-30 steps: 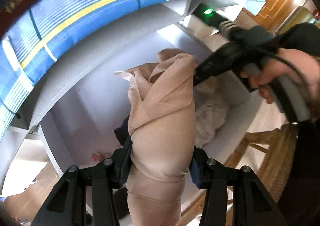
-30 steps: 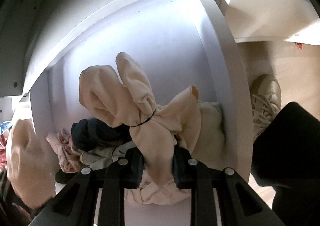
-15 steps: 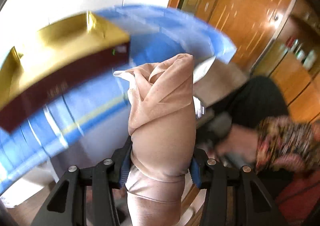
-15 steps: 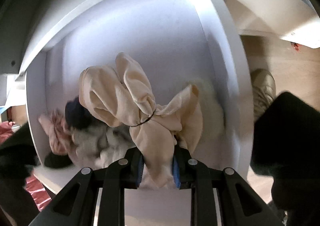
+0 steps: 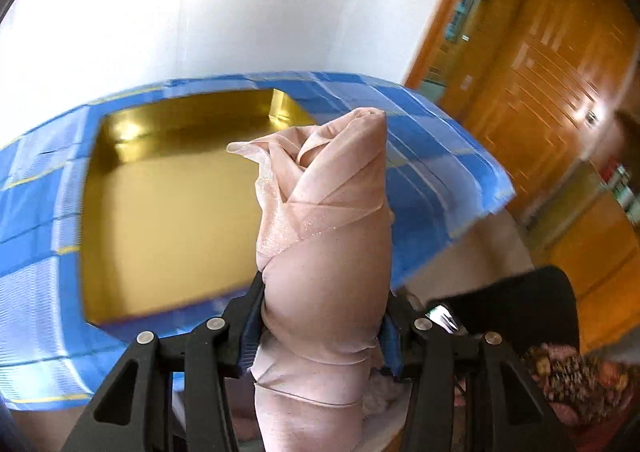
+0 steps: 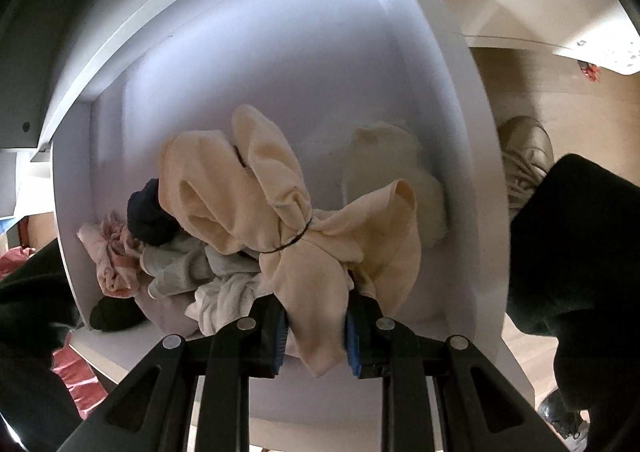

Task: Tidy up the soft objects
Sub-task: 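Carry the pink satin garment up over the gold-lined red box with the left tool, then open the left tool to drop the pink satin garment into the box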

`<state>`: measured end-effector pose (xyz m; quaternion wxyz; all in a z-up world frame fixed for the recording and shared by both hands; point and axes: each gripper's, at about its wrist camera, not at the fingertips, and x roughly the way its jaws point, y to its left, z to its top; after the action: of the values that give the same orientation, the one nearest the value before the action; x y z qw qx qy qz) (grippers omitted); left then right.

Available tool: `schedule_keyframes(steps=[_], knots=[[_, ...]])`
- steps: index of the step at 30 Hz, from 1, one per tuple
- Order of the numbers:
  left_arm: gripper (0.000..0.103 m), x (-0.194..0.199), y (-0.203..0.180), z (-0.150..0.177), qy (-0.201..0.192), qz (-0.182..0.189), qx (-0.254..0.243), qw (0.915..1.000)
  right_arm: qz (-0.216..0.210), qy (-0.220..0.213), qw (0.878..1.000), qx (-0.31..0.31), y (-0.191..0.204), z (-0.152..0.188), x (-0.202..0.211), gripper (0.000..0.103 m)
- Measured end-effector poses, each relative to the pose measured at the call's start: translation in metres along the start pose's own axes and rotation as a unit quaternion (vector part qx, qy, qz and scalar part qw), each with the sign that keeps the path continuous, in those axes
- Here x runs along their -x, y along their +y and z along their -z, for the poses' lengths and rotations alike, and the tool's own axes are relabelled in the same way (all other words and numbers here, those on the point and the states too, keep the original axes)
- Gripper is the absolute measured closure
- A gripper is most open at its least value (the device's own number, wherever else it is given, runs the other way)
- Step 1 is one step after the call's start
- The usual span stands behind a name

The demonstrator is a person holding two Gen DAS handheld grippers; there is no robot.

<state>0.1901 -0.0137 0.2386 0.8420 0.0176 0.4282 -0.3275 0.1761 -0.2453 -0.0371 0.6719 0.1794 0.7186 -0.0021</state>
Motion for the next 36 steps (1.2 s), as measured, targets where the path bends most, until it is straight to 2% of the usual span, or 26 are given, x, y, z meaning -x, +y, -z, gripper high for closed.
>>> schedule_keyframes(steps=[2,7,11,17,20,23,26,32,34,35,36], knots=[[0.054,0.002,0.014,-0.011,-0.005,-0.028,0.009,0.9995,-0.007,-0.003,1.0,-0.002,0.002,-0.002,0.0,0.081],[0.054,0.003,0.045,-0.035,-0.013,-0.072,0.04,0.9965,-0.025,-0.011,1.0,-0.007,0.004,-0.003,0.002,0.081],[0.054,-0.007,0.069,-0.051,-0.006,-0.121,0.066,0.9904,-0.033,-0.014,0.999,-0.016,-0.001,-0.006,0.007,0.081],[0.054,-0.04,0.098,-0.076,0.018,-0.142,0.106,0.984,-0.053,-0.012,0.998,-0.029,-0.004,-0.011,0.01,0.081],[0.054,-0.06,0.107,-0.09,0.033,-0.161,0.105,0.9807,-0.059,-0.013,0.998,-0.03,-0.006,-0.012,0.016,0.081],[0.053,-0.077,0.115,-0.101,0.049,-0.191,0.098,0.9754,-0.067,-0.014,0.997,-0.034,-0.006,-0.013,0.017,0.081],[0.053,-0.092,0.135,-0.108,0.065,-0.235,0.104,0.9642,-0.074,-0.015,0.996,-0.038,-0.008,-0.014,0.021,0.081],[0.053,-0.108,0.167,-0.108,0.08,-0.259,0.154,0.9503,-0.08,-0.021,0.996,-0.042,-0.011,-0.016,0.028,0.081],[0.049,-0.111,0.171,-0.107,0.076,-0.25,0.162,0.9517,-0.083,-0.022,0.995,-0.045,-0.012,-0.017,0.029,0.081],[0.049,-0.113,0.172,-0.107,0.069,-0.238,0.153,0.9567,-0.085,-0.022,0.995,-0.046,-0.012,-0.018,0.029,0.081],[0.048,-0.115,0.171,-0.107,0.069,-0.24,0.146,0.9572,-0.088,-0.021,0.995,-0.046,-0.012,-0.018,0.029,0.081]])
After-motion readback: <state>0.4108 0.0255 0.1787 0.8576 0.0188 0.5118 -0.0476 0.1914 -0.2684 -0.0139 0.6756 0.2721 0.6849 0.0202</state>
